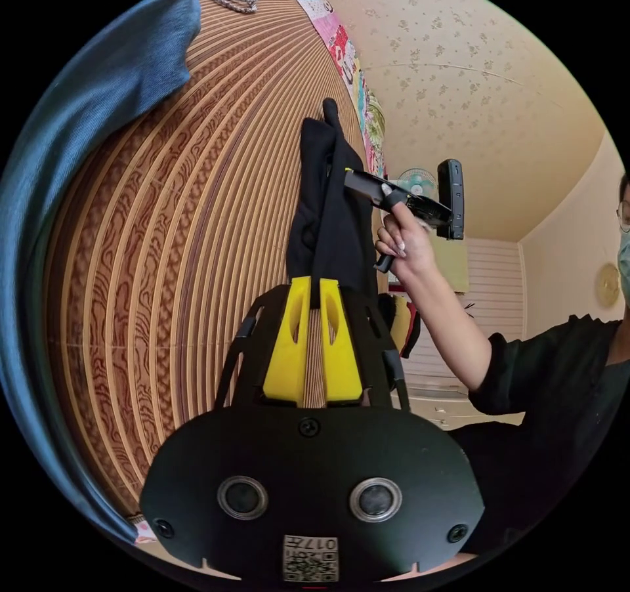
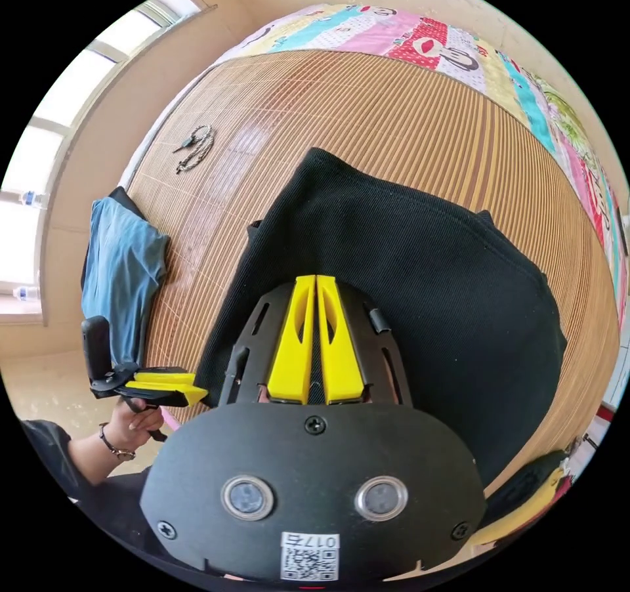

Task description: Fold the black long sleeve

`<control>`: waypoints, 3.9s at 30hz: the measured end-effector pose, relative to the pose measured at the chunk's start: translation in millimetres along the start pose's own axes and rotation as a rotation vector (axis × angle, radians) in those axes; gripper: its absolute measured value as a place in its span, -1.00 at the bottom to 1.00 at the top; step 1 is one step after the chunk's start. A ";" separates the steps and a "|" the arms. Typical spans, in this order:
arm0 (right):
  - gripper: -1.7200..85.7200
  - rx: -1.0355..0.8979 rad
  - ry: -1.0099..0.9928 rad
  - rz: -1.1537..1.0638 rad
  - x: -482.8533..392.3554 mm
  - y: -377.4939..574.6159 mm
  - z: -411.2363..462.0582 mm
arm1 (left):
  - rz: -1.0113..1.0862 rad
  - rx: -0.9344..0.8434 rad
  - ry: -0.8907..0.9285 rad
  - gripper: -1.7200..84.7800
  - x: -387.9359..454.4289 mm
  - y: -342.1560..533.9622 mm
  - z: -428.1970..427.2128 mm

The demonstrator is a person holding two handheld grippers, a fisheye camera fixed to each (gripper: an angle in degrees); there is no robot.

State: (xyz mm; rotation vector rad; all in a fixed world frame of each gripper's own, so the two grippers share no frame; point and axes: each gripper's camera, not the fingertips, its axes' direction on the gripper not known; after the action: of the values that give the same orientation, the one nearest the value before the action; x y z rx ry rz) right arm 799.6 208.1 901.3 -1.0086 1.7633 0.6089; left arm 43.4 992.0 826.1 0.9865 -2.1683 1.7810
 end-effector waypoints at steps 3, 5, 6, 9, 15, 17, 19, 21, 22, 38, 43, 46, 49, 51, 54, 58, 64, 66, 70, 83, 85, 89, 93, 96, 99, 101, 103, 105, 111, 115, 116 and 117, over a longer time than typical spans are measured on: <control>-0.95 -0.047 -0.047 0.040 -9.8 -26.5 -3.5 | -0.011 0.018 0.030 -0.85 -7.7 -0.3 1.2; -0.94 -0.029 -0.072 0.051 -20.6 -37.4 -14.4 | -0.032 0.043 0.052 -0.75 -15.3 2.1 -1.0; -0.94 -0.026 -0.078 0.060 -23.1 -39.5 -17.5 | -0.059 0.045 0.059 -0.66 -21.5 3.5 -0.8; -0.91 -0.043 -0.104 0.121 -35.8 -49.9 -29.5 | -0.043 -0.015 0.095 -0.63 -28.0 2.9 14.2; -0.76 -0.164 -0.040 0.103 -94.6 -76.0 -28.8 | -0.107 -0.009 0.133 -0.77 -42.0 4.4 39.8; -0.63 -0.227 -0.018 0.083 -116.4 -93.8 -25.3 | -0.072 0.003 0.139 -0.81 -38.1 7.3 39.9; -0.59 -0.236 -0.023 0.061 -131.8 -108.1 -25.8 | -0.034 0.002 0.109 -0.82 -29.5 10.7 40.7; -0.56 -0.283 -0.023 0.023 -148.2 -124.2 -20.9 | 0.030 0.019 0.058 -0.82 -12.2 15.3 42.1; -0.53 -0.333 0.003 -0.001 -159.6 -134.5 -14.1 | 0.047 0.026 0.044 -0.82 -7.2 16.6 42.6; -0.68 -0.611 0.615 -0.375 -214.9 -123.4 43.2 | 0.283 0.189 -0.019 -0.80 31.3 60.4 82.0; -0.76 -0.523 0.453 -0.349 -164.3 -101.8 -7.0 | 0.338 0.203 0.002 -0.77 31.1 67.9 79.9; -0.77 -0.379 0.195 -0.321 -102.9 -74.5 -62.1 | 0.339 0.183 0.017 -0.76 27.7 66.7 87.8; -0.77 -0.163 -0.089 -0.298 -12.9 -26.6 -118.9 | 0.349 0.142 0.035 -0.75 26.1 62.6 110.4; -0.78 -0.035 -0.239 -0.270 49.2 11.6 -148.5 | 0.370 0.096 0.047 -0.74 31.2 58.3 136.7; -0.78 0.176 -0.402 -0.240 146.1 83.9 -187.7 | 0.428 0.028 0.071 -0.74 45.4 52.6 175.4; -0.79 0.389 -0.525 -0.160 270.6 186.3 -204.6 | 0.476 -0.029 0.093 -0.74 62.1 45.1 227.8; -0.79 0.519 -0.642 0.084 420.7 314.9 -147.8 | 0.516 -0.140 0.094 -0.73 73.5 31.7 326.3; -0.78 0.487 -0.667 0.197 455.8 345.0 -116.1 | 0.515 -0.206 0.036 -0.73 66.7 30.7 365.6; -0.74 0.469 -0.745 0.334 500.8 410.4 -72.5 | 0.491 -0.316 -0.075 -0.73 51.6 33.1 410.1; -0.78 0.417 -0.715 0.433 542.6 561.4 -96.4 | 0.376 -0.208 -0.183 -0.61 19.5 24.0 407.2; -0.82 0.491 -0.752 0.436 544.6 581.5 -108.4 | 0.364 -0.213 -0.177 -0.59 13.2 22.4 409.3; -0.86 0.368 -0.625 0.485 550.8 608.9 -98.6 | 0.241 -0.231 -0.156 -0.48 -10.6 15.5 415.2; -0.85 0.303 -0.630 0.527 562.2 628.4 -82.8 | 0.201 -0.352 -0.177 -0.48 -23.5 15.1 438.5; -0.80 0.372 -0.619 0.558 564.1 659.0 -98.5 | 0.245 -0.449 -0.183 -0.54 -19.5 19.7 458.0; -0.70 0.433 -0.729 0.702 564.2 706.0 -104.8 | 0.246 -0.384 -0.213 -0.65 -15.4 21.6 457.3; -0.63 0.570 -0.890 0.831 557.0 753.8 -104.1 | 0.191 -0.365 -0.143 -0.72 -19.2 20.2 456.6; -0.60 0.615 -0.979 0.907 547.1 782.3 -96.1 | 0.089 -0.350 -0.063 -0.76 -27.3 21.8 456.3; -0.55 0.600 -1.000 0.907 534.9 797.2 -86.1 | -0.049 -0.331 0.038 -0.79 -33.1 36.3 459.1; -0.35 0.768 -1.297 0.891 508.9 810.3 -55.9 | -0.111 -0.466 0.074 -0.81 10.1 83.7 473.4; -0.36 0.770 -1.272 0.930 511.3 808.0 -66.4 | -0.133 -0.512 0.075 -0.81 41.5 103.4 467.6; -0.39 0.779 -1.295 0.929 512.7 809.0 -71.3 | -0.128 -0.530 0.062 -0.81 52.3 107.3 466.2; -0.40 0.791 -1.307 0.929 512.9 810.5 -74.2 | -0.113 -0.543 0.040 -0.81 63.6 109.4 465.3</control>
State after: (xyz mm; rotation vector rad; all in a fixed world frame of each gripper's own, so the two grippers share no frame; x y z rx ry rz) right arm -15.4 397.3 426.4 0.7509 0.9368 0.7426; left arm 58.3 546.3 642.6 0.8986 -2.3229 1.0552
